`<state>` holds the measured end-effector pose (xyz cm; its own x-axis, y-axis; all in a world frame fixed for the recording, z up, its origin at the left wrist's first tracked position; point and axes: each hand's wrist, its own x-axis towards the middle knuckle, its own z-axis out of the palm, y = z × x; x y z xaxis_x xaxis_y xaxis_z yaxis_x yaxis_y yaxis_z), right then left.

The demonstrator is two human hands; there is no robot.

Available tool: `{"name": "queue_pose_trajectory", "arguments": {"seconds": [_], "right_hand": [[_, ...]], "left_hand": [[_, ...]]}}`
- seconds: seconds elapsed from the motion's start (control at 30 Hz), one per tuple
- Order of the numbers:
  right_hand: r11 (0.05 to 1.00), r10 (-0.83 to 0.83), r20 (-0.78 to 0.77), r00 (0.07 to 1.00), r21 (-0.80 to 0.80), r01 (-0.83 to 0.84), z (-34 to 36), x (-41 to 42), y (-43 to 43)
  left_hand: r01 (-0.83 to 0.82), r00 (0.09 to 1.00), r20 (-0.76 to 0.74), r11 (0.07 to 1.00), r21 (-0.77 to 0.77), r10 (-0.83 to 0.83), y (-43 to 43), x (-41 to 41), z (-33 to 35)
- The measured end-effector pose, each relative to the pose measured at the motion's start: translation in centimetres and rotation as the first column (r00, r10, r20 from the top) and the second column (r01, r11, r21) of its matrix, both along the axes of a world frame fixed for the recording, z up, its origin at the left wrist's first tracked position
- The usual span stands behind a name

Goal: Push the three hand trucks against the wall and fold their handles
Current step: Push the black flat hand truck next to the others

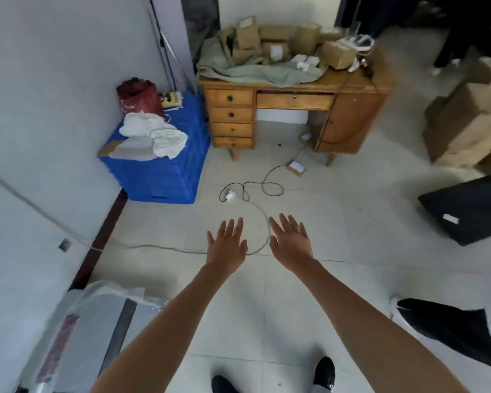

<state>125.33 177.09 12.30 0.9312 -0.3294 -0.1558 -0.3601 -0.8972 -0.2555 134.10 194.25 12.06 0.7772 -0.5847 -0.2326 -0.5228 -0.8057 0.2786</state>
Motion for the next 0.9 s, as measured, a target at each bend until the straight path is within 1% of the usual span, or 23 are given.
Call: {"name": "queue_pose_trajectory", "arguments": {"seconds": [0.1, 0.17, 0.2, 0.3, 0.4, 0.47, 0.53, 0.67, 0.8, 0.9], "right_hand": [[0.980, -0.197, 0.021, 0.980, -0.008, 0.197, 1.7, -6.5, -10.5], [0.954, -0.298, 0.030, 0.954, -0.029, 0.298, 2.6, -11.4, -17.1], [0.939, -0.342, 0.030, 0.939, -0.034, 0.343, 2.9, -13.8, -20.0], [0.897, -0.440, 0.017, 0.898, -0.044, 0.440, 3.7, -19.8, -27.5], [0.854, -0.517, 0.014, 0.856, -0.060, 0.516, 3.9, -24.3, -33.5], [0.822, -0.568, 0.016, 0.823, -0.043, 0.568, 3.8, -27.5, -36.6], [0.781, -0.619, 0.066, 0.783, -0.051, 0.622, 3.5, -30.7, -39.8], [0.708, -0.703, 0.052, 0.709, -0.040, 0.705, 2.8, -36.0, -47.1], [0.646, -0.762, 0.043, 0.646, -0.016, 0.763, 1.7, -37.8, -54.7], [0.635, -0.772, 0.038, 0.635, -0.008, 0.772, 0.5, -37.3, -60.8]], "left_hand": [[0.168, 0.985, 0.036, 0.985, -0.044, -0.167, -11.1, -3.0, 1.3], [0.281, 0.957, 0.098, 0.958, -0.063, -0.274, -18.8, -5.8, 2.2], [0.321, 0.944, 0.108, 0.945, -0.066, -0.313, -22.6, -7.4, 2.6], [0.367, 0.930, 0.083, 0.923, -0.116, -0.359, -32.6, -12.6, 3.3], [0.451, 0.892, 0.077, 0.884, -0.123, -0.445, -40.3, -17.3, 3.4], [0.503, 0.864, 0.060, 0.858, -0.109, -0.499, -44.3, -19.9, 3.5], [0.555, 0.832, 0.088, 0.826, -0.101, -0.548, -48.8, -21.9, 3.3], [0.606, 0.796, 0.048, 0.792, -0.081, -0.604, -57.4, -25.6, 3.1], [0.674, 0.739, 0.045, 0.737, -0.049, -0.673, -65.7, -27.5, 1.8], [0.694, 0.720, 0.036, 0.719, -0.026, -0.693, -73.1, -27.1, 0.5]]}}
